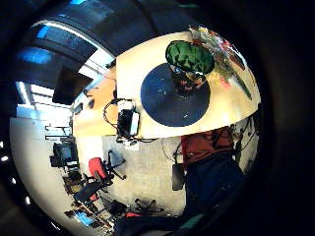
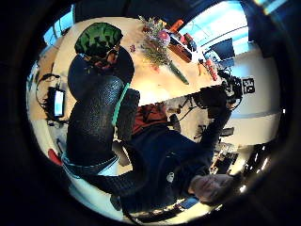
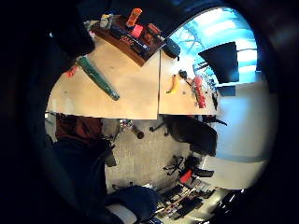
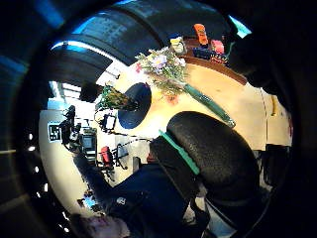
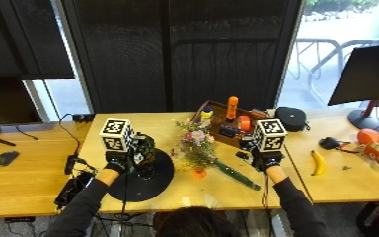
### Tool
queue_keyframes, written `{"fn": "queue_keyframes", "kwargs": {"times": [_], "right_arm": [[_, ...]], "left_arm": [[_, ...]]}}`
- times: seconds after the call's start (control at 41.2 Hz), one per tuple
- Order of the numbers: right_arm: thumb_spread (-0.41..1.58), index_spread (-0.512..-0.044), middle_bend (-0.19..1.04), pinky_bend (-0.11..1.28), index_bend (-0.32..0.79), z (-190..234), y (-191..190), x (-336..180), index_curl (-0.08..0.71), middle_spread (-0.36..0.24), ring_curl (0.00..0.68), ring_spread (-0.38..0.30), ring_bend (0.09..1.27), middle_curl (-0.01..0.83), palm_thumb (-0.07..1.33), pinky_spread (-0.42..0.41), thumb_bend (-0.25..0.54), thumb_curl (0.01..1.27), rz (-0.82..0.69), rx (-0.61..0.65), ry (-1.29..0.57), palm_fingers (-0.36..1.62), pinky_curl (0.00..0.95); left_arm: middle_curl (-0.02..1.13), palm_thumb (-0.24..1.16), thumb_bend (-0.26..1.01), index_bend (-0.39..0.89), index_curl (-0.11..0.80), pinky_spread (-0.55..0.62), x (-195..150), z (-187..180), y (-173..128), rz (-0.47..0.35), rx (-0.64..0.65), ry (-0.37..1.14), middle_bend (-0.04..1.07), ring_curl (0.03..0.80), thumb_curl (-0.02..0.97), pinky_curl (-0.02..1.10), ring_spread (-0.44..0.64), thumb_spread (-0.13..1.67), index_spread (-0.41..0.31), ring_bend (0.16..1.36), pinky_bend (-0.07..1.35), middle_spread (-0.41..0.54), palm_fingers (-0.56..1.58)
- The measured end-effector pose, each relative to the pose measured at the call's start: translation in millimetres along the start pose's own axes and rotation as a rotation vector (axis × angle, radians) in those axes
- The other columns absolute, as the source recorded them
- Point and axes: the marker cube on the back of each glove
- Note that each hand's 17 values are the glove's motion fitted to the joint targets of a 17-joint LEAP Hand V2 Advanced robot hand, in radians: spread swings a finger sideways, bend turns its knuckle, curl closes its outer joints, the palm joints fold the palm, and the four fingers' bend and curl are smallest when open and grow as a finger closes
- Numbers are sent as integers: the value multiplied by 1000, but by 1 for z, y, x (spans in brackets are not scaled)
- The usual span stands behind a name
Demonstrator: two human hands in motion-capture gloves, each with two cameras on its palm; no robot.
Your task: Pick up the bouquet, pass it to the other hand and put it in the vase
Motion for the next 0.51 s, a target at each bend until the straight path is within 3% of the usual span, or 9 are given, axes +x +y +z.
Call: {"fn": "queue_keyframes", "kwargs": {"times": [0.097,0.218,0.509], "right_arm": [[682,-221,364,283,172,-9,0,-3,152,-118,176,-141,478,174,292,-41,170,69,-5,13,-6,954,148],[885,-264,366,255,153,-16,-5,-8,205,-141,238,-169,476,230,302,-49,152,90,-21,43,-19,933,196],[1102,-297,341,223,119,-18,-9,-20,243,-178,294,-191,450,306,316,-44,98,137,-14,34,-17,919,252]], "left_arm": [[92,227,133,174,97,270,5,-6,-2,-7,5,-21,178,120,75,112,203,719,-24,422,309,144,276],[132,235,120,175,145,332,13,-13,-4,-9,15,-24,176,153,108,153,263,921,-25,449,318,178,248],[195,246,69,167,223,388,20,0,-6,22,-33,1,182,188,170,212,322,1126,-19,471,327,209,208]]}}
